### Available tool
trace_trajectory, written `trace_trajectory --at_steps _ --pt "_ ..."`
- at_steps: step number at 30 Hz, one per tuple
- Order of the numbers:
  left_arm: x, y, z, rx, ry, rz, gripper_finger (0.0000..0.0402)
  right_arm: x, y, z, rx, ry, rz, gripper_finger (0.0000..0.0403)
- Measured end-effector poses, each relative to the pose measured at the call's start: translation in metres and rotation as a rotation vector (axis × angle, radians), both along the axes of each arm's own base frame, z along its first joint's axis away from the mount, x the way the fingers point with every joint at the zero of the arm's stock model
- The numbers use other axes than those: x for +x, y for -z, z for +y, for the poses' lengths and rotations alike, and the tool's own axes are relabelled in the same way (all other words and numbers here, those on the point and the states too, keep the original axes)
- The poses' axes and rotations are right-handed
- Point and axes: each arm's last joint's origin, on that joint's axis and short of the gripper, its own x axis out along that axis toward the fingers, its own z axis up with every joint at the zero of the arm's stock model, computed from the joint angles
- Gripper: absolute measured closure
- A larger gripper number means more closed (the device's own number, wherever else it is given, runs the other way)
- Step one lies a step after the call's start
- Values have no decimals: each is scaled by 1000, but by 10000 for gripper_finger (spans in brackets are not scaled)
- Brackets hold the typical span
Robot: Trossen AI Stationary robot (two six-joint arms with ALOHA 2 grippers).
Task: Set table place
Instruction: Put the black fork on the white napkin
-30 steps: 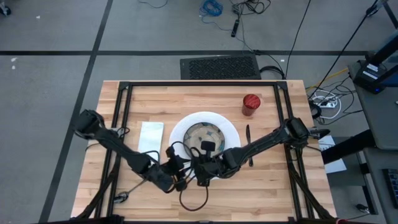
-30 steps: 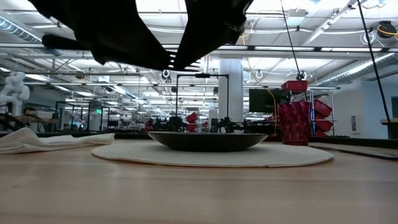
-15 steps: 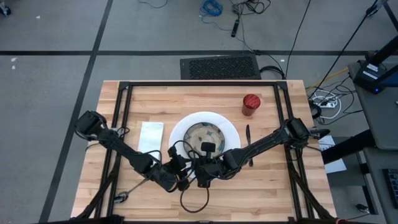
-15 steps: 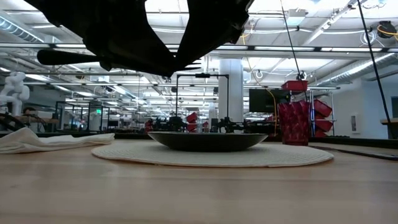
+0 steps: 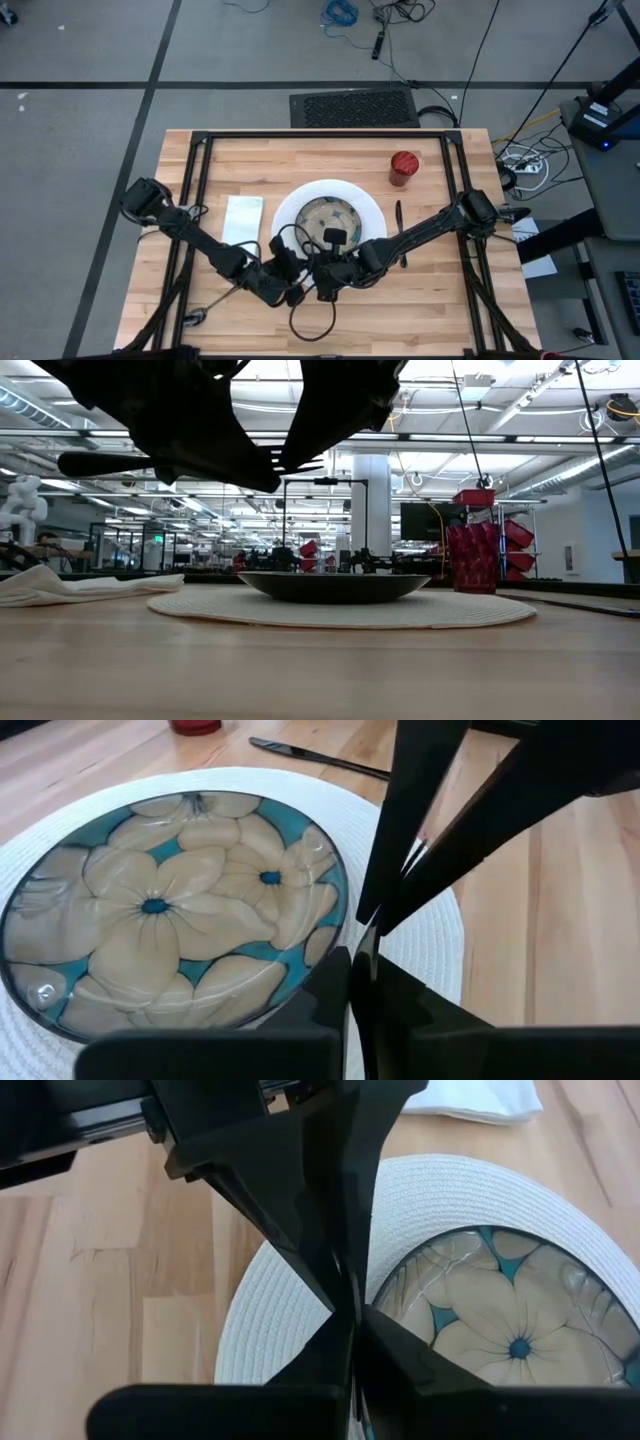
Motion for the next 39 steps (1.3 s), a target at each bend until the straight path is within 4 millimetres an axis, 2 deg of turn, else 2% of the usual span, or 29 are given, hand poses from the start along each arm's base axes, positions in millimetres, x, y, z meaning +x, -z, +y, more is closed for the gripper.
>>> trace_trajectory --at_steps 6,11,16,20,25,30,35,39 --pt "-3 -3 -3 -7 12 -7 401 -1 -1 2 -6 -4 -5 392" --pt "-14 -18 2 -60 -13 6 401 -8 -12 3 2 -6 -14 339" --pt "-42 -33 15 -90 -124 97 401 -20 -37 8 5 45 -98 277" --pt "-72 -36 26 -146 -262 155 401 -28 -41 22 -2 52 -134 249" --pt "-108 -19 45 -223 -459 170 401 -33 -40 39 21 44 -162 243" --pt "-133 9 67 -302 -660 59 401 -32 -39 50 46 21 -205 246" --pt "-154 36 85 -392 -850 -83 401 -29 -37 54 55 10 -226 247" --pt "-159 52 92 -462 -914 -233 401 -29 -38 54 53 10 -233 247"
